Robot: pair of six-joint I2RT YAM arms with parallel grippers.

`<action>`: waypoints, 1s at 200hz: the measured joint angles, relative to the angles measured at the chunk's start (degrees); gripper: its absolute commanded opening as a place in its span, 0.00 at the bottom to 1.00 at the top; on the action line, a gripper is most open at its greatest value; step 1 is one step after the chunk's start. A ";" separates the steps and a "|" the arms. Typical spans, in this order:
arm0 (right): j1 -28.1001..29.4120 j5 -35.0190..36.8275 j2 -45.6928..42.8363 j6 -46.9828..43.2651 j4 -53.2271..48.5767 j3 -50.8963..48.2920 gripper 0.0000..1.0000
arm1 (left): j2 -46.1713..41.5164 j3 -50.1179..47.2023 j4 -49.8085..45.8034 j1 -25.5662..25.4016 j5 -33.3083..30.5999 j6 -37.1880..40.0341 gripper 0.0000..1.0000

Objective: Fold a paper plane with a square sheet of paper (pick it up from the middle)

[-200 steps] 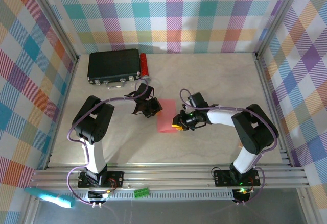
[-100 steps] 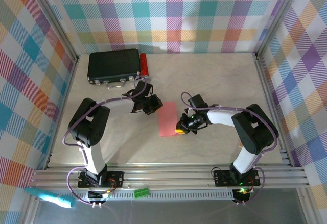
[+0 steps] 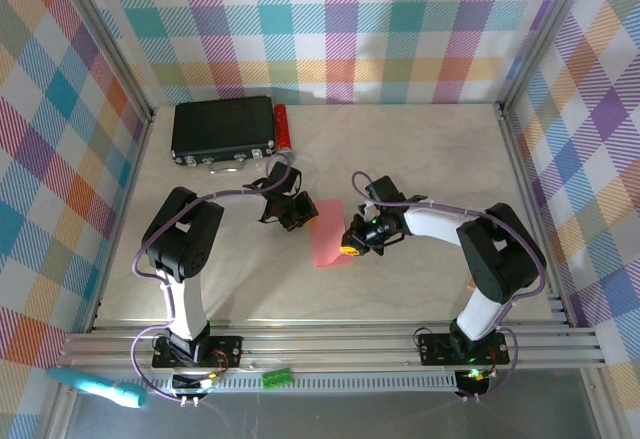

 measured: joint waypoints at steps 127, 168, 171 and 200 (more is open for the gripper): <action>1.64 -0.46 9.38 2.12 8.59 6.40 0.02 | 0.11 0.00 0.04 0.00 0.09 0.22 0.11; 2.01 -0.48 11.72 2.14 10.16 6.71 0.02 | 0.17 0.00 0.13 0.00 0.39 0.22 0.11; 2.01 -0.48 11.80 2.16 10.23 6.71 0.02 | 0.17 0.00 0.13 0.00 0.39 0.22 0.11; 2.08 -0.66 12.17 2.38 11.13 6.71 0.02 | 0.22 0.00 0.13 0.00 0.44 0.22 0.11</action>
